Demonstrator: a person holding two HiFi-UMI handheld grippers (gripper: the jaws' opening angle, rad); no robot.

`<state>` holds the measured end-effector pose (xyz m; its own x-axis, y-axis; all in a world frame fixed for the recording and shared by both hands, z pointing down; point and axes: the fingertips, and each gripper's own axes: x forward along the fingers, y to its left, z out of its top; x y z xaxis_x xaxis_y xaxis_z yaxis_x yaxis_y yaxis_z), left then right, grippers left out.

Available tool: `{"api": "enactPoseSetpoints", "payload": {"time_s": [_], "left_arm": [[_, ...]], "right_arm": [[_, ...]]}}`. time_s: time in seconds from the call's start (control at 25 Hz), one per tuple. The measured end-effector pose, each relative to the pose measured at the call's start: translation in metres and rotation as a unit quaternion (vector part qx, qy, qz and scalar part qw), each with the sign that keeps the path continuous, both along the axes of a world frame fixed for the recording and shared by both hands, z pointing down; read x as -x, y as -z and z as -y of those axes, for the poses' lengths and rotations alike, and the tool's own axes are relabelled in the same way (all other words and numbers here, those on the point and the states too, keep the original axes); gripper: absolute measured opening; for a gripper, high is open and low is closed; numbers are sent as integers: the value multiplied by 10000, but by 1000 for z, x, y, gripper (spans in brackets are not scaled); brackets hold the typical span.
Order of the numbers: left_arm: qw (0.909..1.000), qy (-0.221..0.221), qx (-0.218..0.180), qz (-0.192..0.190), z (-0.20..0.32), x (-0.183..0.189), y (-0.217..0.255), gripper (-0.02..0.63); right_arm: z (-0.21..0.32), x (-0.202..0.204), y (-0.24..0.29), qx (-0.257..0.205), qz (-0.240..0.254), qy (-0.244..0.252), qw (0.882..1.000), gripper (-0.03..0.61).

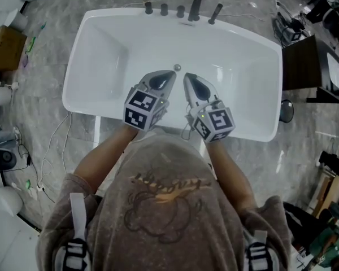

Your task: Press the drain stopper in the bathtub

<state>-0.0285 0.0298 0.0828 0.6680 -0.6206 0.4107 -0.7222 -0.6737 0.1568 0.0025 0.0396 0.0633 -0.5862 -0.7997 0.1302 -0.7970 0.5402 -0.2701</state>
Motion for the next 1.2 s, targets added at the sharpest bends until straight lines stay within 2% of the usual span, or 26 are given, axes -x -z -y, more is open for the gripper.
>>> {"api": "enactPoseSetpoints", "payload": {"time_s": [0.16, 0.32, 0.44, 0.76, 0.96, 1.04, 1.2], "left_arm": [[9991, -200, -309, -202, -11, 0, 26, 0], [9968, -414, -667, -178, -22, 0, 43, 0], [9941, -530, -880, -343, -28, 0, 54, 0], [9818, -961, -1444, -773, -37, -4, 83, 0], [9766, -1057, -1558, -1037, -39, -3, 95, 0], [9749, -1070, -1672, -1006, -41, -1, 92, 0], [9762, -998, -1640, -1007, -43, 3, 87, 0]], "right_arm": [[-14, 3, 17, -169, -43, 140, 9997, -2], [-25, 1, 33, -404, -98, 236, 9989, -2], [-31, -5, 45, -645, -139, 257, 9975, -3], [-37, -10, 73, -1187, 30, 304, 9925, -2], [-39, -5, 78, -1328, 80, 420, 9902, -2], [-42, -2, 77, -1389, 96, 461, 9892, -2], [-46, 3, 70, -1429, 29, 580, 9880, -2]]}}
